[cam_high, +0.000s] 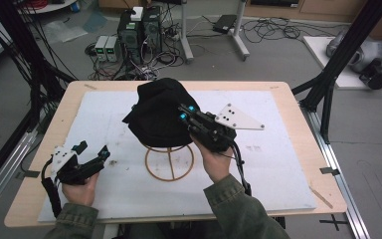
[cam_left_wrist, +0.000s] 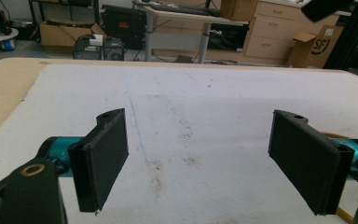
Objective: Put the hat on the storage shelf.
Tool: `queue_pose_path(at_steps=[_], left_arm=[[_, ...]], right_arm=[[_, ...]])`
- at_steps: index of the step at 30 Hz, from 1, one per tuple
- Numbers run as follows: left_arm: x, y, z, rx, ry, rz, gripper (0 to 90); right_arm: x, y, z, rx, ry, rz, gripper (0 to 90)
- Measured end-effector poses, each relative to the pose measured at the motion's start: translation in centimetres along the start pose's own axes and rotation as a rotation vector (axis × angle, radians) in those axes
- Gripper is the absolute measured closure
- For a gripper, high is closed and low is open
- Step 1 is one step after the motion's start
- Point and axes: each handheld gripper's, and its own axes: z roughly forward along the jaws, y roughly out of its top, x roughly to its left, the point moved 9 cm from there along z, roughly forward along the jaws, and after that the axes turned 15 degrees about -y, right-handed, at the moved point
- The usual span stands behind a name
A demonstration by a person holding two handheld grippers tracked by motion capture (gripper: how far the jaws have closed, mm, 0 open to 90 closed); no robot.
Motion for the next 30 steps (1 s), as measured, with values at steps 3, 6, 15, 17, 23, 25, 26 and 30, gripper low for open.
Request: queue_pose_path(at_steps=[3,6,15,17,23,25,26,30], left_arm=[[0.08,-0.07,0.05,0.004,0.001,-0.004,20.0],[0.2,-0.08,-0.03,0.007,0.003,-0.001,20.0],[0.2,-0.02,-0.09,0.002,0.004,-0.005,20.0],[0.29,0.0,-0.16,0.002,0.007,-0.004,20.0],[0.33,0.04,-0.19,-0.003,0.008,-0.009,20.0],[0.37,0.04,-0.2,0.0,0.007,-0.01,20.1],[0.37,0.09,-0.22,-0.004,0.008,-0.014,20.2],[0.39,0.09,-0.27,-0.003,0.009,-0.015,20.2]], right_arm=[[-0.17,-0.24,-0.1,-0.001,-0.003,0.009,88.4],[-0.13,-0.39,-0.25,-0.004,-0.005,-0.003,88.4],[0.17,-0.84,-0.54,-0.015,-0.006,-0.028,87.9],[0.16,-0.86,-0.53,-0.014,-0.008,-0.027,87.6],[0.05,-0.86,-0.57,-0.013,-0.016,-0.023,85.5],[0.02,-0.88,-0.54,-0.013,-0.026,-0.024,84.0],[0.01,-0.9,-0.54,-0.012,-0.027,-0.025,83.2],[-0.03,-0.95,-0.49,-0.008,-0.025,-0.021,77.7]])
